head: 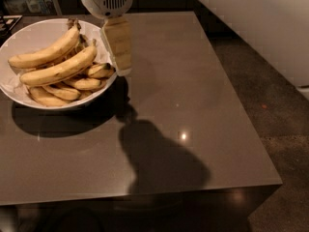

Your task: Pick banana from white bowl

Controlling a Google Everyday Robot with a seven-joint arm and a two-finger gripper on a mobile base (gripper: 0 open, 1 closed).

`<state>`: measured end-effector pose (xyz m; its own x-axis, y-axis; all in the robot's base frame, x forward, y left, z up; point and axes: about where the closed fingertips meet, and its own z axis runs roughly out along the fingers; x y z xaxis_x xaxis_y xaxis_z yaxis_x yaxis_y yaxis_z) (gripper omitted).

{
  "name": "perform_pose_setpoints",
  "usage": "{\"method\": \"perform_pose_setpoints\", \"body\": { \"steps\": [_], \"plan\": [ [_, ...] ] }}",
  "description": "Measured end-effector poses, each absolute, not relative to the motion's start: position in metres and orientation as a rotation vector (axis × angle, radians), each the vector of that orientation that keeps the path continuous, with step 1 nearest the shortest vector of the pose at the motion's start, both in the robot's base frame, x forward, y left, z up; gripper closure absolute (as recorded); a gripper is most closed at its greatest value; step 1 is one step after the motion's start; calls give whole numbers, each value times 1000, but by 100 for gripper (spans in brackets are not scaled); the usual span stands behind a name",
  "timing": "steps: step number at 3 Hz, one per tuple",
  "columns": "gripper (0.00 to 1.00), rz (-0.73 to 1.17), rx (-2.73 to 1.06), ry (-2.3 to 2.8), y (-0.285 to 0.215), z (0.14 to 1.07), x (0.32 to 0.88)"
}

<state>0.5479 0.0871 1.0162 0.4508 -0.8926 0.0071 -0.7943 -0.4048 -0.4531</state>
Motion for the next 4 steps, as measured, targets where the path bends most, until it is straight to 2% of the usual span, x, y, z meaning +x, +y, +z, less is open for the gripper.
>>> {"method": "perform_pose_setpoints", "body": {
  "steps": [2, 3, 4],
  "plan": [
    [1, -297, -2379, 1376, 120, 990, 557],
    [10, -270, -2404, 1359, 133, 977, 557],
    [11, -264, -2430, 1327, 145, 969, 559]
  ]
}}
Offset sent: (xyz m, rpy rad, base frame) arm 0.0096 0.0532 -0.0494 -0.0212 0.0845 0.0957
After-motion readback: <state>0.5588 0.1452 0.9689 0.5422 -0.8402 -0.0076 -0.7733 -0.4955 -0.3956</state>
